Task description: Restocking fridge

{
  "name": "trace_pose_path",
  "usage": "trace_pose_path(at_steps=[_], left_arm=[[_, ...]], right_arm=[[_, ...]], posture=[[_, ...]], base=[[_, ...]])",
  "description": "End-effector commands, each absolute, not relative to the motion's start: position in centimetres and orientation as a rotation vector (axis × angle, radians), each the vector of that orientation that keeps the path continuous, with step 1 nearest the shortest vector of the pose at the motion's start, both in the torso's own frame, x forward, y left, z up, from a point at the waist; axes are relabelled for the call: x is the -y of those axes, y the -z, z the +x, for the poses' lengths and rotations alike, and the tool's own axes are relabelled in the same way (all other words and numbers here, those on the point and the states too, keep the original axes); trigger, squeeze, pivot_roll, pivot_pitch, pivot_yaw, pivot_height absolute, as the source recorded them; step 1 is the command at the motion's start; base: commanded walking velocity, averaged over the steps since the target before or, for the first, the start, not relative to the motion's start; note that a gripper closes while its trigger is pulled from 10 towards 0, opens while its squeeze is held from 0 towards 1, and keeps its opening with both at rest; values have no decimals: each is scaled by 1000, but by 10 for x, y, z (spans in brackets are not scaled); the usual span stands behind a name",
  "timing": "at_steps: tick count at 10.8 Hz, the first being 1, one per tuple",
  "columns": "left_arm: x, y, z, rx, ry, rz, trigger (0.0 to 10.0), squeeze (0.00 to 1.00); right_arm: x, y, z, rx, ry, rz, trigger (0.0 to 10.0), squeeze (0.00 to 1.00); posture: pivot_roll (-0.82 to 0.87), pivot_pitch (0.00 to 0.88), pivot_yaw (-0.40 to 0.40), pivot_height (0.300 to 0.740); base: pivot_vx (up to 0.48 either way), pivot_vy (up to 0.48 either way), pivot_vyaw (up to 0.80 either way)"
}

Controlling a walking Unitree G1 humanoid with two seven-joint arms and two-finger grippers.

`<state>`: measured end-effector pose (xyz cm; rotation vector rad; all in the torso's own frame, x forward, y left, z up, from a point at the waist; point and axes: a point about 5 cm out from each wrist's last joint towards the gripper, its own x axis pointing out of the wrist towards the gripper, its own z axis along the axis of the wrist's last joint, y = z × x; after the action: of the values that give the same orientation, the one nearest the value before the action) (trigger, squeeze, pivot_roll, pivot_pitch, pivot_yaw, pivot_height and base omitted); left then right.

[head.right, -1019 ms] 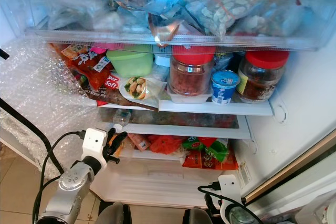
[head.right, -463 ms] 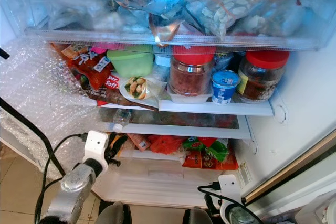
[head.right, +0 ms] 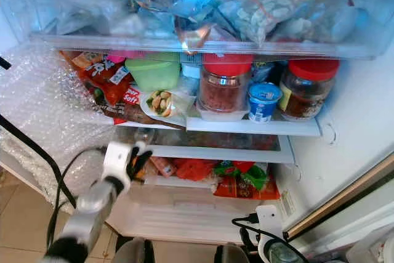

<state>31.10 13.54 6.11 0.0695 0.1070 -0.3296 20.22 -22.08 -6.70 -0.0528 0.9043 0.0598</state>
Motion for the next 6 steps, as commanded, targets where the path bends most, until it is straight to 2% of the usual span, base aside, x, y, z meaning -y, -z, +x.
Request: trace_pose_path(at_steps=[1,4,6], left_arm=[[-138,-60,314,-117,322,62,10000,0],[-143,-66,331,-131,303,75,10000,0],[-142,-65,326,-98,314,57,10000,0]], right_arm=[[224,68,199,-912,-50,-50,10000,0],[225,68,200,-912,-51,-52,10000,0],[224,67,200,-912,-54,-54,10000,0]], posture=[[-28,52,-2,655],[-35,52,-6,655],[-29,55,-4,655]], base=[[0,0,0],[0,0,0],[0,0,0]])
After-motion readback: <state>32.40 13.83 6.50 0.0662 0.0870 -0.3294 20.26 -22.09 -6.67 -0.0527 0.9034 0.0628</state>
